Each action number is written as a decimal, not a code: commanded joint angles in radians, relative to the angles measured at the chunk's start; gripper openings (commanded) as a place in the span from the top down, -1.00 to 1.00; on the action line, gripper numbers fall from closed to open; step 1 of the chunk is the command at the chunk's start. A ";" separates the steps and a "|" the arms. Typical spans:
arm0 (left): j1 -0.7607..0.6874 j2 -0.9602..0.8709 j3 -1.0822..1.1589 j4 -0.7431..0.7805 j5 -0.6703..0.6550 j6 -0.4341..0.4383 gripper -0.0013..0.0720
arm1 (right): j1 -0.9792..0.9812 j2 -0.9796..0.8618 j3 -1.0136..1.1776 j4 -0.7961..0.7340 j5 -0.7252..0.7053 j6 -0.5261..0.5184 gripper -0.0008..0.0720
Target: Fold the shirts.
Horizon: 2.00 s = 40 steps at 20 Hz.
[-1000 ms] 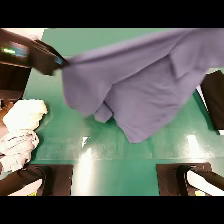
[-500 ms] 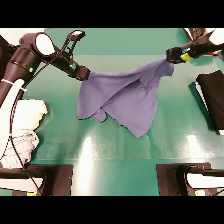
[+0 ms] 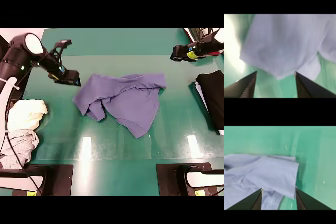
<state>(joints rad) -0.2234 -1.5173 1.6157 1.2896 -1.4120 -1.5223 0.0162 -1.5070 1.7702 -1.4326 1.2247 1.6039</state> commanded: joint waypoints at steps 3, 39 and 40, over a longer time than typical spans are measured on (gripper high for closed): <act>-0.140 0.181 -0.397 -0.129 0.104 -0.017 -0.52 | -0.008 0.045 0.010 0.000 0.052 0.003 -0.23; -0.262 0.098 -0.660 0.048 0.537 -0.146 0.57 | -0.008 0.070 0.010 0.000 0.185 0.002 -0.23; -0.262 0.098 -0.660 0.048 0.535 -0.147 0.87 | -0.008 0.070 0.010 0.000 0.185 0.002 -0.23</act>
<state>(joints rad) -0.4843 -1.4094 0.9577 1.3556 -0.8413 -1.6733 0.0078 -1.4380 1.7794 -1.4330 1.4094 1.6062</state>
